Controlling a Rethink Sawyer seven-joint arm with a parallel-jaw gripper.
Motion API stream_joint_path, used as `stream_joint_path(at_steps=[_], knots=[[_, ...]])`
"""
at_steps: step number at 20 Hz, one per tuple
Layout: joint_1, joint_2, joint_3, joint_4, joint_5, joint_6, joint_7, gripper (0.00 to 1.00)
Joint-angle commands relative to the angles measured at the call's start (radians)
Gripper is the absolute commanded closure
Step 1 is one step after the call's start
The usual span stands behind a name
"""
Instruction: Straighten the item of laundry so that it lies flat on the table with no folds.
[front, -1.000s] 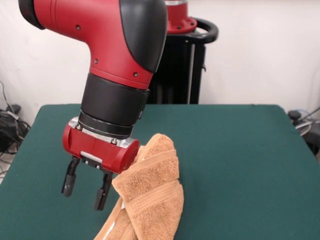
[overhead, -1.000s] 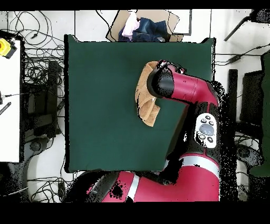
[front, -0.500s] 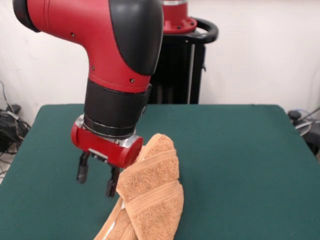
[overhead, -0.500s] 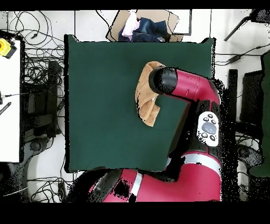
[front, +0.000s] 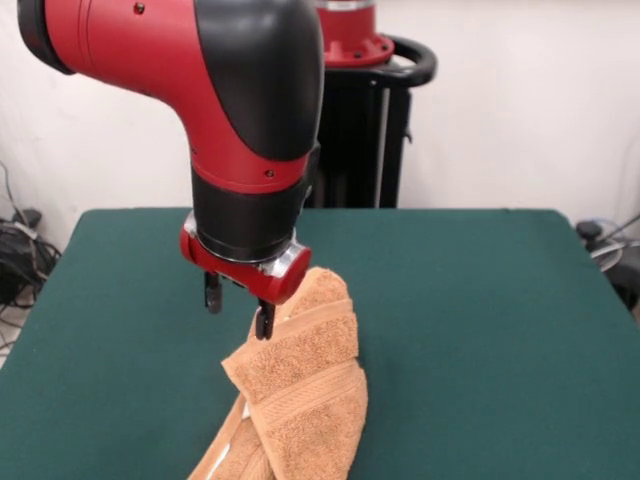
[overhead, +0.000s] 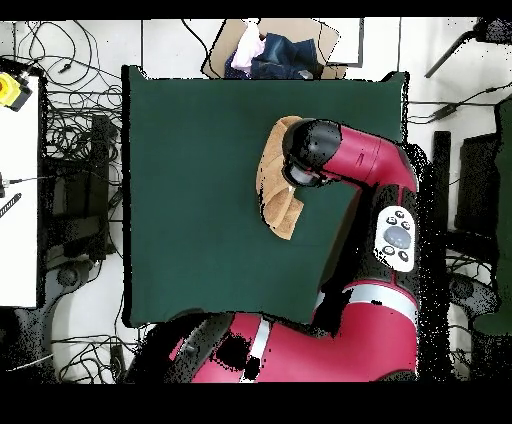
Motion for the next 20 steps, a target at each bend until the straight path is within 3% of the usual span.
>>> stream_joint_path(at_steps=[1, 7, 14, 20], knots=[[-0.013, 0.016, 0.133, 0.013, 0.045, 0.008, 0.049, 0.00], [-0.028, 0.029, 0.147, 0.011, 0.036, -0.041, 0.021, 0.00], [-0.046, 0.080, 0.192, 0.001, -0.013, -0.228, -0.021, 0.00], [-0.062, 0.118, 0.224, -0.047, -0.025, -0.238, -0.057, 0.00]])
